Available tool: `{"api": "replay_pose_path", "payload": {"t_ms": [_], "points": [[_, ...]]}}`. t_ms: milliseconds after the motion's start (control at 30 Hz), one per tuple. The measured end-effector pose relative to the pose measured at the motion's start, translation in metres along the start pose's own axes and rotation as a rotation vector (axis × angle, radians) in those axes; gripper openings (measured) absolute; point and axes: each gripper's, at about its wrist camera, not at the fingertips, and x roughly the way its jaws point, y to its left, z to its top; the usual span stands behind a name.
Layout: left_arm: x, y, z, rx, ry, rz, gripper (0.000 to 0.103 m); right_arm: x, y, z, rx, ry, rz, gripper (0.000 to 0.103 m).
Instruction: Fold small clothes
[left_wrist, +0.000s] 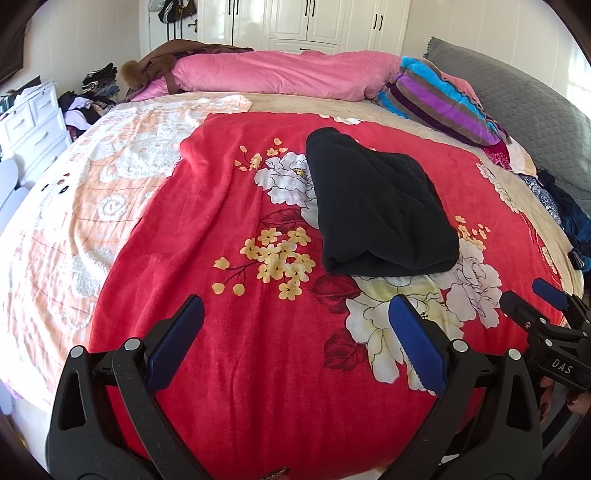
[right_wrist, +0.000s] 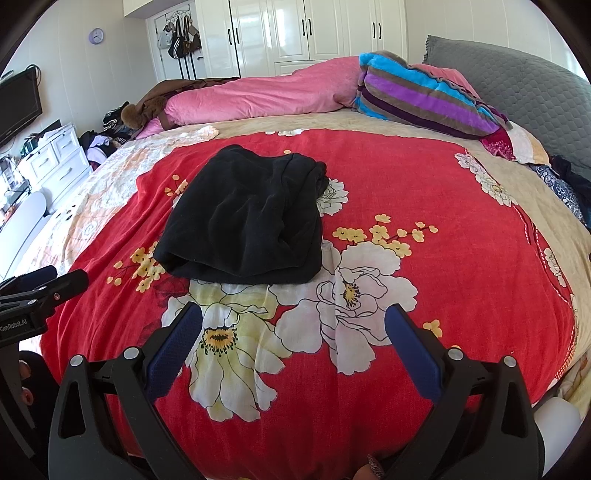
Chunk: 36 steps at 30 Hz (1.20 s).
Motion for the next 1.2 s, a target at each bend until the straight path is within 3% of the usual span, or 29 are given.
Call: {"api": "replay_pose_path", "payload": {"t_ms": [833,967,1100,1200], "points": [[-0.002,0.002,0.000,0.002,0.001,0.010,0.094,-0.005,-0.002,0.002,0.003,-0.011,-0.022,0.099],[0.000,0.004,0.001,0.008,0.021,0.042,0.094,-0.016,-0.009,0.007,0.045,-0.033,-0.028,0.099],[0.003,0.023,0.006,-0.054,0.034,0.118,0.094,-0.051,-0.041,0.018,0.154,-0.104,-0.066,0.099],[0.000,0.063,0.016,-0.139,0.023,0.149,0.094,-0.089,-0.093,0.015,0.251,-0.171,-0.179,0.099]]}}
